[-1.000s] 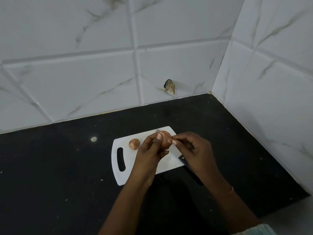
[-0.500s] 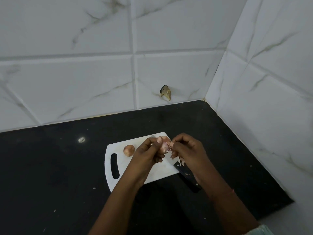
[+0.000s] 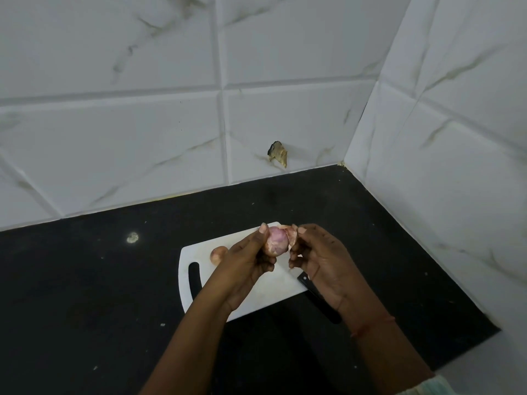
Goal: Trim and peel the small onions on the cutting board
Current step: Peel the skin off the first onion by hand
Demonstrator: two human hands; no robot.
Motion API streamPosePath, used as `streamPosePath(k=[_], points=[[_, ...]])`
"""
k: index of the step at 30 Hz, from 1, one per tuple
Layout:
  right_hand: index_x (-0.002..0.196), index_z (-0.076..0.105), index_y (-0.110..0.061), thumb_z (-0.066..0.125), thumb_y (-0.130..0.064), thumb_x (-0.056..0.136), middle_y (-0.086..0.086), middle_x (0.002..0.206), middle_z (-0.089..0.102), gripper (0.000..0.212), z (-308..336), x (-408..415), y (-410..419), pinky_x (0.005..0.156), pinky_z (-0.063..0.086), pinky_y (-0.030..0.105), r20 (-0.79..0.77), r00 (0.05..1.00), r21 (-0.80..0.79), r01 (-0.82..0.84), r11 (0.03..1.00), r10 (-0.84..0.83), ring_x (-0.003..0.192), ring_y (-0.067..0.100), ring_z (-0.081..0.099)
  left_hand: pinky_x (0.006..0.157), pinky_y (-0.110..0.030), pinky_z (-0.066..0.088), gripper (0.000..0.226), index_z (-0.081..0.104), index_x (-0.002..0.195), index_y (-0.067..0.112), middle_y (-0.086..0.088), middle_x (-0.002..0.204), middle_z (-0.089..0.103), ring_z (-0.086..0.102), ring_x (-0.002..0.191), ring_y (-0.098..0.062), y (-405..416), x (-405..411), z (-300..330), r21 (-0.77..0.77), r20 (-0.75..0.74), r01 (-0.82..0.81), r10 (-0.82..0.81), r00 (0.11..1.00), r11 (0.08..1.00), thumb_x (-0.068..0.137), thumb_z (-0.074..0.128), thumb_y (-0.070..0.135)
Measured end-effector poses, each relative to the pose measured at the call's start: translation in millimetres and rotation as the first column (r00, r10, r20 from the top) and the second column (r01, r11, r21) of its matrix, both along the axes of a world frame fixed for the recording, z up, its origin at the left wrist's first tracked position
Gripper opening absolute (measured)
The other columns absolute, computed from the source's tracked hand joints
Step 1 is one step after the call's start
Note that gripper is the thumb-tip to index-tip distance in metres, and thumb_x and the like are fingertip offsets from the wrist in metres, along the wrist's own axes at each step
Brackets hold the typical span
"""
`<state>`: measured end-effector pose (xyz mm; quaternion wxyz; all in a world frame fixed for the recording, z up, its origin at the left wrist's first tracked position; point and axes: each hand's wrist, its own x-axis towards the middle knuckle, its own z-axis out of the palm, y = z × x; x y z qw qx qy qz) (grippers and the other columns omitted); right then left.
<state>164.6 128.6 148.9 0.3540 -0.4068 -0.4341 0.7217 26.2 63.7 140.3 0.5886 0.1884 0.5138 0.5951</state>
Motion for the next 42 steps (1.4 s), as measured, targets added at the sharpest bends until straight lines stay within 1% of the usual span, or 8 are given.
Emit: streamPosePath(k=[5, 18, 23, 29, 32, 35, 38, 42], points=[[0.085, 0.067, -0.011, 0.058, -0.010, 0.093, 0.007, 0.073, 0.069, 0.012, -0.4, -0.8, 3.1, 0.056, 0.052, 0.031, 0.136, 0.987, 0.097, 0.074, 0.992, -0.087, 0.058, 0.016, 0.060, 0.070, -0.029, 0.054, 0.033, 0.071, 0.105, 0.007, -0.011, 0.086, 0.069, 0.058, 0.073, -0.018, -3.3, -2.2, -5.5, 0.002, 0.105, 0.001, -0.002, 0.994, 1.000, 0.095, 0.056, 0.035], [0.105, 0.061, 0.001, 0.052, -0.012, 0.096, 0.025, 0.099, 0.071, 0.019, -11.0, -3.8, -14.7, 0.064, 0.060, 0.033, -0.267, 0.945, -0.196, 0.140, 0.971, -0.190, 0.079, 0.028, 0.073, 0.092, -0.033, 0.057, 0.031, 0.059, 0.128, 0.003, -0.022, 0.125, 0.065, 0.066, 0.109, -0.026, -9.0, 14.1, -14.7, 0.080, 0.357, -0.143, 0.106, 0.928, 0.986, 0.098, 0.052, 0.008], [0.100, 0.063, 0.002, 0.052, -0.010, 0.095, 0.027, 0.100, 0.071, 0.017, -13.3, 6.4, -9.7, 0.072, 0.061, 0.034, -0.287, 0.923, -0.225, 0.195, 0.955, -0.256, 0.090, 0.031, 0.073, 0.091, -0.042, 0.057, 0.031, 0.059, 0.120, 0.000, -0.021, 0.105, 0.065, 0.069, 0.100, -0.033, -10.3, 14.9, -16.1, 0.026, 0.539, -0.170, 0.129, 0.833, 0.985, 0.094, 0.056, 0.017], [0.095, 0.065, -0.007, 0.068, -0.004, 0.085, 0.011, 0.099, 0.071, 0.011, -38.0, 21.5, 9.4, 0.083, 0.059, 0.036, 0.142, 0.899, -0.002, 0.419, 0.908, -0.414, 0.091, 0.023, 0.072, 0.073, -0.029, 0.044, 0.023, 0.068, 0.110, 0.019, -0.007, 0.109, 0.066, 0.059, 0.085, -0.014, -9.8, 17.7, -23.9, -0.011, 0.287, -0.133, 0.130, 0.949, 0.991, 0.100, 0.051, 0.031], [0.092, 0.071, -0.019, 0.070, -0.012, 0.085, 0.003, 0.101, 0.073, 0.010, -52.1, 27.5, 18.3, 0.088, 0.057, 0.037, 0.390, 0.876, 0.173, 0.232, 0.957, -0.283, 0.094, 0.016, 0.070, 0.079, -0.028, 0.049, 0.020, 0.062, 0.114, 0.016, -0.004, 0.109, 0.069, 0.063, 0.094, -0.017, -11.6, 16.0, -27.7, 0.078, 0.302, -0.178, 0.147, 0.942, 0.981, 0.094, 0.060, 0.019], [0.112, 0.069, -0.024, 0.062, -0.018, 0.092, -0.008, 0.120, 0.063, 0.023, -51.6, 26.2, 17.6, 0.075, 0.051, 0.012, 0.618, 0.778, 0.295, -0.101, 0.950, -0.109, 0.099, 0.008, 0.061, 0.093, -0.032, 0.052, 0.041, 0.060, 0.117, 0.016, 0.000, 0.116, 0.071, 0.063, 0.113, -0.019, -14.0, 14.3, -30.3, 0.188, 0.056, -0.139, 0.130, 0.990, 0.972, 0.077, 0.072, 0.019], [0.114, 0.066, -0.027, 0.063, -0.026, 0.093, -0.015, 0.121, 0.056, 0.022, -42.2, 15.9, 6.1, 0.073, 0.045, 0.005, 0.581, 0.800, 0.447, -0.161, 0.880, -0.149, 0.108, 0.004, 0.054, 0.092, -0.029, 0.055, 0.042, 0.063, 0.116, 0.017, 0.007, 0.112, 0.071, 0.066, 0.107, -0.012, -15.6, 12.1, -31.4, 0.221, -0.217, -0.137, 0.186, 0.958, 0.966, 0.077, 0.079, 0.013], [0.103, 0.067, -0.029, 0.067, -0.030, 0.089, -0.012, 0.108, 0.066, 0.014, -30.8, 5.4, -5.2, 0.091, 0.053, 0.029, 0.457, 0.852, 0.614, -0.096, 0.783, -0.255, 0.103, 0.006, 0.061, 0.085, -0.023, 0.056, 0.044, 0.063, 0.116, 0.017, 0.004, 0.114, 0.068, 0.066, 0.101, -0.006, -15.5, 9.2, -30.1, 0.271, -0.320, -0.134, 0.220, 0.922, 0.953, 0.077, 0.079, 0.005]])
